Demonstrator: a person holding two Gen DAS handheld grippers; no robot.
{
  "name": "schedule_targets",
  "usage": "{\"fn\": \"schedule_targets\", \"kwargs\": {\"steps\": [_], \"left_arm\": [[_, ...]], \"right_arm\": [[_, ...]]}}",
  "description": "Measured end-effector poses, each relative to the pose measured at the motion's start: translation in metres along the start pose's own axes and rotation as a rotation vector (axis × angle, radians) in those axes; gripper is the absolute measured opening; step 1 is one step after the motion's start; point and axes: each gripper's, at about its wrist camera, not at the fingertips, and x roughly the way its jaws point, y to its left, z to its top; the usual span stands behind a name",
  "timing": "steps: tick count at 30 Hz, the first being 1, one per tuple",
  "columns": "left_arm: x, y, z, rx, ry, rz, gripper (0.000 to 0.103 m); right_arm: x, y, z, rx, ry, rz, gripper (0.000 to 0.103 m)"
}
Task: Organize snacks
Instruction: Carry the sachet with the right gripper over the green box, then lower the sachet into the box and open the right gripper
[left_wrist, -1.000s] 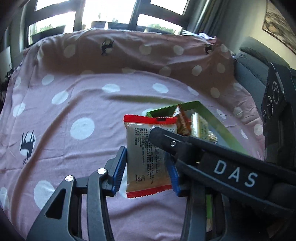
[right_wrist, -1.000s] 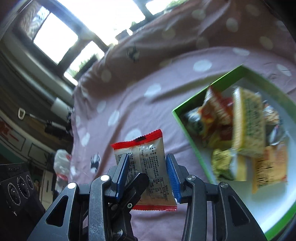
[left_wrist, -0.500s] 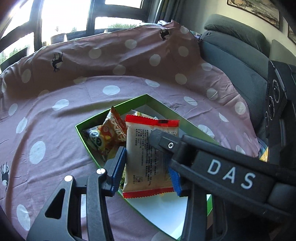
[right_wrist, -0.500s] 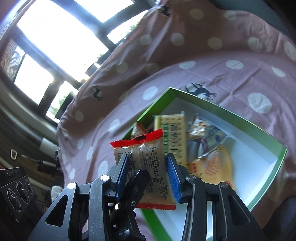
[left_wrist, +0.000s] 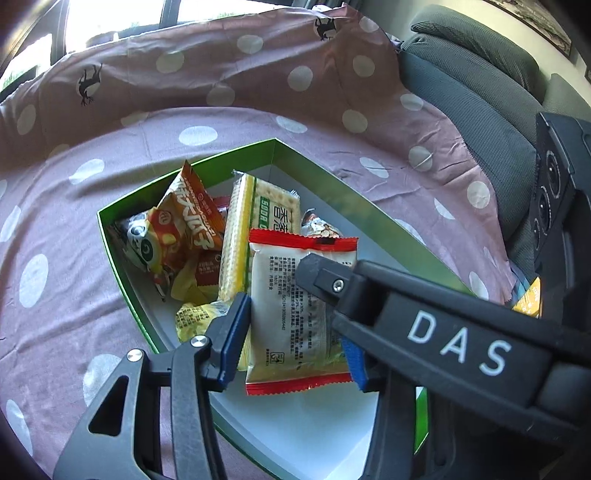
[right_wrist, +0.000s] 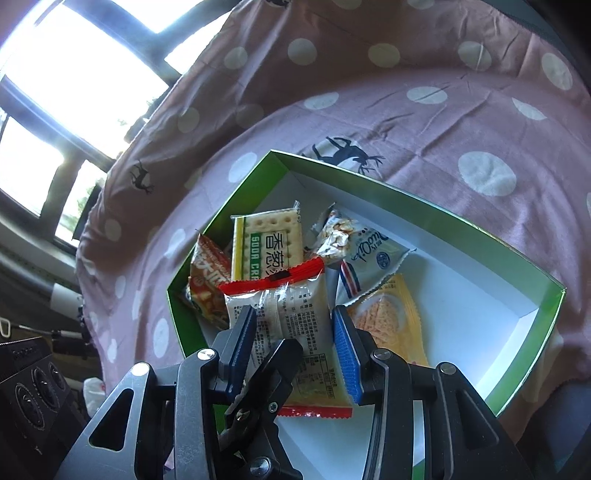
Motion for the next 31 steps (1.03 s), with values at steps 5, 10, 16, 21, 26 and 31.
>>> {"fn": "schedule_targets", "kwargs": {"steps": [5, 10, 16, 21, 26, 31], "left_arm": [[-0.013, -0.003, -0.002, 0.032, -0.044, 0.032, 0.065], [-0.039, 0.003, -0.004, 0.026, -0.119, 0.080, 0.094], [-0.061, 0.007, -0.009, 0.051, -0.171, 0.167, 0.102], [-0.072, 0.015, -0.009, 0.024, -0.180, 0.160, 0.102], [-0.076, 0.019, -0.010, 0.013, -0.180, 0.165, 0.102], [-0.082, 0.023, -0.011, 0.003, -0.190, 0.156, 0.102]], "right_arm": [[-0.010, 0.001, -0.001, -0.008, -0.028, -0.010, 0.057], [-0.031, 0.006, -0.001, -0.022, -0.111, 0.001, 0.074], [-0.056, 0.015, -0.007, -0.070, -0.190, -0.044, 0.083], [-0.064, 0.021, -0.009, -0.099, -0.217, -0.061, 0.085], [-0.065, 0.023, -0.010, -0.109, -0.228, -0.087, 0.085], [-0.063, 0.029, -0.011, -0.131, -0.234, -0.129, 0.085]]}}
